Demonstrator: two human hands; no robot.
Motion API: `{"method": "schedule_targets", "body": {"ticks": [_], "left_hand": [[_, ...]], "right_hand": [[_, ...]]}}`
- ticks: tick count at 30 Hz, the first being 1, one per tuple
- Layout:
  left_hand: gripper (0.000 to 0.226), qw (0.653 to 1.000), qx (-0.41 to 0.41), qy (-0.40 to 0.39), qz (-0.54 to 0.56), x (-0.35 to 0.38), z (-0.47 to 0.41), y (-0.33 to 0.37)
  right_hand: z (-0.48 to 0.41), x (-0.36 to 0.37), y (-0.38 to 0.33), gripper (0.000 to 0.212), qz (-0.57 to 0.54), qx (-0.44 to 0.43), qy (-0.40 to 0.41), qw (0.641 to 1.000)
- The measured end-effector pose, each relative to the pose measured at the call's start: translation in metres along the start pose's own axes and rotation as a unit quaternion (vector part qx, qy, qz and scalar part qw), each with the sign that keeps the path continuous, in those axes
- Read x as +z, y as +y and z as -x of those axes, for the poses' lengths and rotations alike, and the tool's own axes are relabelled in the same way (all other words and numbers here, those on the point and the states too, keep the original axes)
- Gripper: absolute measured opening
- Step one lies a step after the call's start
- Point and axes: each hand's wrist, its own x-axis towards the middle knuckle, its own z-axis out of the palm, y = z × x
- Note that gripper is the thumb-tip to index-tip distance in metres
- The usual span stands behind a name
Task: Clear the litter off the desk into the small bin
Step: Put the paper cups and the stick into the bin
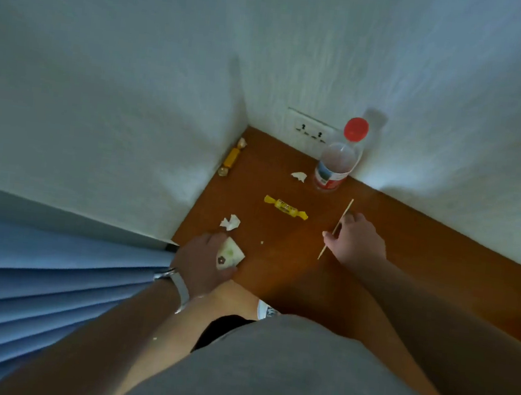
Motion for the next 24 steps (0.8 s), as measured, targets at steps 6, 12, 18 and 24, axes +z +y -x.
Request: {"method": "schedule_targets", "body": {"ticks": [6, 12, 18, 24], "left_hand": [[0.072, 1.000, 0.003, 0.017, 0.026, 0.005, -0.005, -0.001], [0.073, 0.997, -0.005, 0.041, 0.058, -0.001, -0.006, -0.004], [0.069, 0.996, 0.009, 0.047, 0.078, -0.007, -0.009, 0.012], [0.067, 0.992, 0.066, 0.052, 0.092, -0.015, -0.018, 0.059]], "right_hand": [[-0.009, 0.001, -0.014, 0.030, -0.023, 0.058, -0.001, 0.998], [-0.004, 0.001, -0.016, 0.021, 0.031, 0.092, -0.040, 0.995], [0.022, 0.004, -0.003, 0.023, 0.020, 0.061, -0.005, 0.998], [0.047, -0.009, 0.033, 0.027, -0.095, 0.061, 0.014, 0.993]]}}
